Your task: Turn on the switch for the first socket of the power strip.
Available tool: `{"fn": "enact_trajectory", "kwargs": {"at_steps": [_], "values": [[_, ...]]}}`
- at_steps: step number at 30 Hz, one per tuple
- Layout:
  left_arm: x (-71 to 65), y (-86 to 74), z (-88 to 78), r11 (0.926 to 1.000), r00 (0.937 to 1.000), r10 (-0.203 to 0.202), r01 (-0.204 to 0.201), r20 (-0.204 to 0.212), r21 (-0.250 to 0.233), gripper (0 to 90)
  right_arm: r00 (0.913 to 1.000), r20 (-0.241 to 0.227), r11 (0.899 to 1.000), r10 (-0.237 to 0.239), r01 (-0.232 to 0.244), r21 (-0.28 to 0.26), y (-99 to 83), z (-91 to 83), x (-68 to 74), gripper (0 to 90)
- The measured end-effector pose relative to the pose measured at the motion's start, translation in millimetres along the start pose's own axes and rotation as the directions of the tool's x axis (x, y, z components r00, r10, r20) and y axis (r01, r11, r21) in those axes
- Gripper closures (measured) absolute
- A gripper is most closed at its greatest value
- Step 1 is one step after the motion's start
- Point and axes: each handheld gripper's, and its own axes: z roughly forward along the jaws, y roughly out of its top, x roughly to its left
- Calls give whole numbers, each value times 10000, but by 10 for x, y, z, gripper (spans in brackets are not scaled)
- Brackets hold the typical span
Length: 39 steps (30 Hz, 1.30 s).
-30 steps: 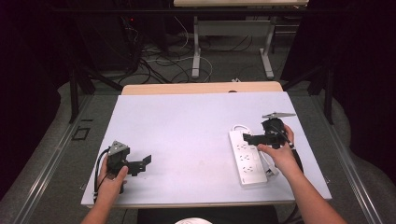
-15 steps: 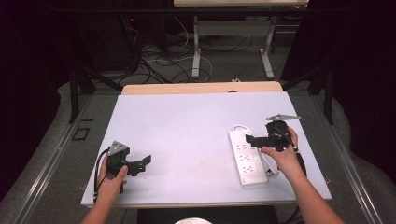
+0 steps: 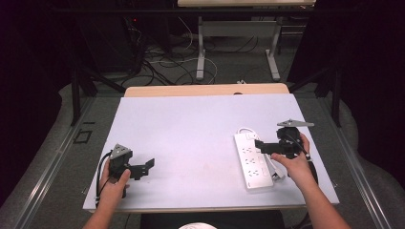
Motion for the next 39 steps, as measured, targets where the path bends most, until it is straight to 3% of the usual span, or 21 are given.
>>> {"fn": "enact_trajectory", "kwargs": {"at_steps": [22, 39], "values": [[5, 2, -10, 10000, 10000, 41, -41, 11, 42, 5, 9999, 118, 9998, 36, -33, -218, -155, -84, -77, 21], [3, -2, -6, 10000, 10000, 47, -47, -13, -25, 5, 9953, 483, 9959, 838, -820, -387, -356, -129, -311, 50]]}}
